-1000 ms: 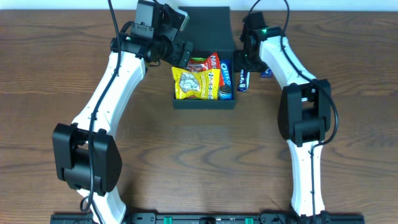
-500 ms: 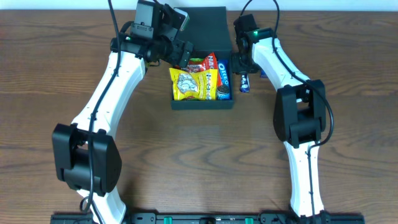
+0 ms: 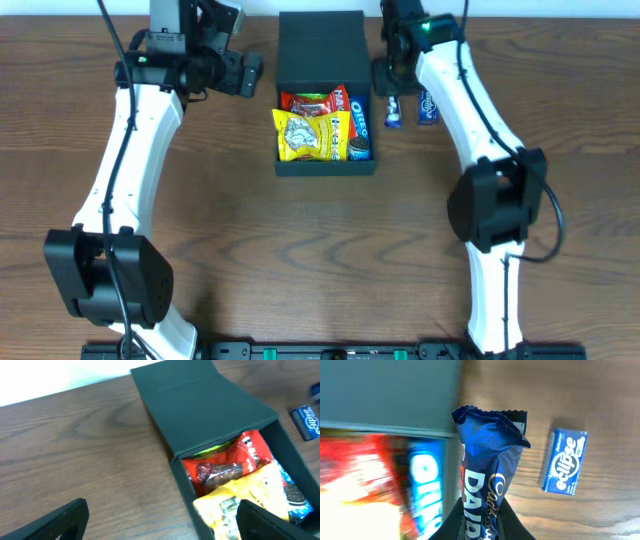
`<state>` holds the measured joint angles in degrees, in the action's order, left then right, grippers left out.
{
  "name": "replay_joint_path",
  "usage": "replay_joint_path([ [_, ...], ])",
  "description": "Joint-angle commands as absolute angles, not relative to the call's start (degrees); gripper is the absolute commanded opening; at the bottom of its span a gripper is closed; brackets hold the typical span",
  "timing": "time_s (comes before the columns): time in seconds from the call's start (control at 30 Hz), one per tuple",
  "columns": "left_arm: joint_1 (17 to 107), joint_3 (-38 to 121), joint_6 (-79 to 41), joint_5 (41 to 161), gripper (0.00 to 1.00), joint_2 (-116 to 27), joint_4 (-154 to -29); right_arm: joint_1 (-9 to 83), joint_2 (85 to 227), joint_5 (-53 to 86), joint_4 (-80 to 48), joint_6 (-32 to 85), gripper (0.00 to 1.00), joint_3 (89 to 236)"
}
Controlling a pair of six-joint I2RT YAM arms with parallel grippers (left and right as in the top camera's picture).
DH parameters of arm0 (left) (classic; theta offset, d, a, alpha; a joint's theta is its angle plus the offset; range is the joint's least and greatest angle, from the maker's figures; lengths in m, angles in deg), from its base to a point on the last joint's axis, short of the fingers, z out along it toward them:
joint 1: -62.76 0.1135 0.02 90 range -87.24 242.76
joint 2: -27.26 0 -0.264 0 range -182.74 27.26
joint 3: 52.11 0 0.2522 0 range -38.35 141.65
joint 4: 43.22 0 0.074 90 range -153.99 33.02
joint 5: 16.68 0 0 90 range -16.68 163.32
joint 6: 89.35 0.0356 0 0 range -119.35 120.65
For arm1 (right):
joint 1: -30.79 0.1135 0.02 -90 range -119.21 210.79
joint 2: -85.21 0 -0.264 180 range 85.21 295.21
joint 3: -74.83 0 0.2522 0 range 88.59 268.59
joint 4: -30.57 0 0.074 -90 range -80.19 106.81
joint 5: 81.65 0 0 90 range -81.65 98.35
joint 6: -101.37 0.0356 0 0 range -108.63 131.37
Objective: Pack container
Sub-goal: 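Grasp the blue Dairy Milk bar and lower it into the box, then move the right gripper to the blue Eclipse tin and grasp it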
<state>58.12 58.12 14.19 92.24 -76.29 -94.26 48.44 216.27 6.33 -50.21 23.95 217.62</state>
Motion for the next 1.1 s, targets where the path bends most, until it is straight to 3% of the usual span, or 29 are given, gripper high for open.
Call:
replay_joint_path([
  [0.0,58.29,59.43,14.85,92.04,0.95,-75.8,-94.48,51.09,215.0,10.88,-50.93,24.67,0.11,218.43],
  [0.27,58.29,59.43,14.87,92.04,0.95,-75.8,-95.6,54.08,215.66,8.78,-51.09,28.96,0.11,215.15],
  [0.3,58.29,59.43,14.87,92.04,0.95,-75.8,-95.81,54.1,215.66,8.8,-51.13,28.96,0.17,215.13],
  [0.37,58.29,59.43,14.87,92.04,0.95,-75.8,-95.97,54.08,215.66,8.78,-51.0,28.96,0.43,215.11],
  [0.4,58.29,59.43,14.87,92.04,0.95,-75.8,-95.95,54.08,215.66,8.78,-50.89,28.94,0.63,215.11],
  [0.43,58.29,59.43,14.87,92.04,0.95,-75.8,-95.95,54.06,215.66,8.74,-50.72,28.94,0.7,215.11],
  [0.63,58.29,59.43,14.85,92.04,0.95,-75.8,-95.99,52.88,214.43,4.12,-49.84,28.94,0.76,215.48],
  [0.73,58.29,59.43,14.85,92.06,0.95,-75.8,-96.01,50.21,213.67,-2.43,-49.03,28.11,0.85,215.5],
  [1.07,58.29,59.43,14.85,92.46,0.95,-75.8,-95.97,40.68,216.73,-2.15,-48.97,27.45,0.82,215.26],
])
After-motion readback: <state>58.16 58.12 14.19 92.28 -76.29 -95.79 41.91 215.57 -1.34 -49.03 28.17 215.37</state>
